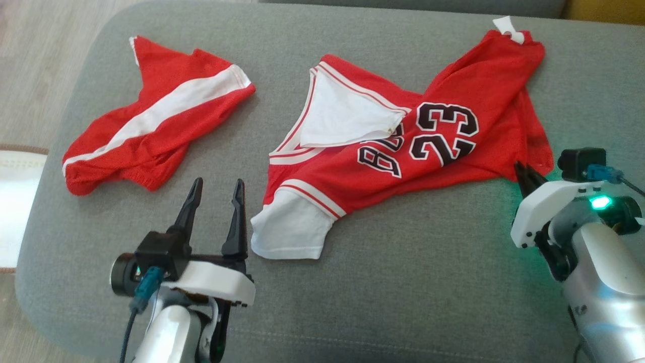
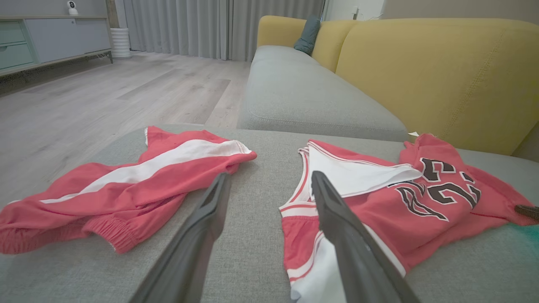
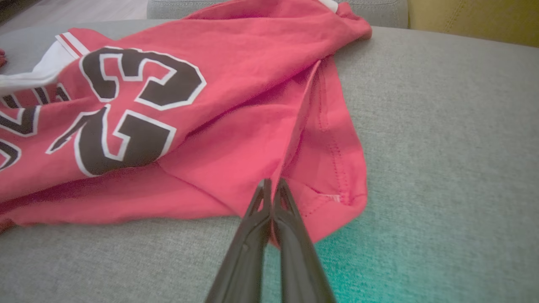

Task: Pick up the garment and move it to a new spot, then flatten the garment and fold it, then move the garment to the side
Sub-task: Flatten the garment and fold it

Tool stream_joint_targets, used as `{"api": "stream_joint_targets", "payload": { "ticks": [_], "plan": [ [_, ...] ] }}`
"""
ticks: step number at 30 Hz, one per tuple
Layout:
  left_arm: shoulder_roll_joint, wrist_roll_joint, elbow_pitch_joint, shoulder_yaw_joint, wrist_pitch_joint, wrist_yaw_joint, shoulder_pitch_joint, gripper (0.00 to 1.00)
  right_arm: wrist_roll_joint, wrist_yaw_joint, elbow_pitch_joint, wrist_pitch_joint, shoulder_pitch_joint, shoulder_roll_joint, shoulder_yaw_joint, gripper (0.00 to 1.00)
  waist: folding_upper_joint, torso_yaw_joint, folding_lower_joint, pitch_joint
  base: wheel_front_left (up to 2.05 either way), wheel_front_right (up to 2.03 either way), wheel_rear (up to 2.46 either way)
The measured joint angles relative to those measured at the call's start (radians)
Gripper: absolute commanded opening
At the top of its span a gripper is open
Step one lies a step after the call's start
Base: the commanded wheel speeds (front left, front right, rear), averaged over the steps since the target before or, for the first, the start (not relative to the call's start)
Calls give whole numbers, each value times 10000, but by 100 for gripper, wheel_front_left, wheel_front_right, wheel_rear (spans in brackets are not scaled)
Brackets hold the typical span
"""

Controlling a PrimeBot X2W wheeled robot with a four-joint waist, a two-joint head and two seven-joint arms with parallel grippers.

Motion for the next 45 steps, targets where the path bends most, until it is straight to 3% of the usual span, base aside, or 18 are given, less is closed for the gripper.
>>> {"api": "stream_joint_targets", "payload": {
  "ticks": [8, 16, 23, 30, 36, 45],
  "plan": [
    [2, -69, 54, 56, 0, 6, 63, 100, 861, 0, -330, -90, 21, -474, 1012, 0, 0, -343, 0, -446, 0, 0, 0],
    [4, -148, 46, 56, 0, 98, 568, 100, 1944, 0, -2104, 911, 637, -1124, 1565, 0, 0, -742, 0, -1018, 0, 0, 0],
    [4, -150, -33, 50, 0, 182, 660, 100, 2412, 0, -4301, 2445, 1936, -1764, 790, 0, 0, -801, 0, -1256, 0, 0, 0],
    [6, -150, -186, 15, 0, 173, 624, 100, 1942, 0, -6082, 3567, 2290, -1802, -368, 0, 0, -632, 0, -791, 0, 0, 0],
    [2, -221, -178, -232, 0, 81, 194, 100, 1597, 0, -5908, 4034, 1229, -1703, -612, 0, 0, -273, 0, -110, 0, 0, 0],
    [0, -407, -127, -474, 0, 4, -458, 100, 867, 0, -3323, 3714, -1042, -2251, 12, 0, 0, 545, 0, 707, 0, 0, 0]
  ]
}}
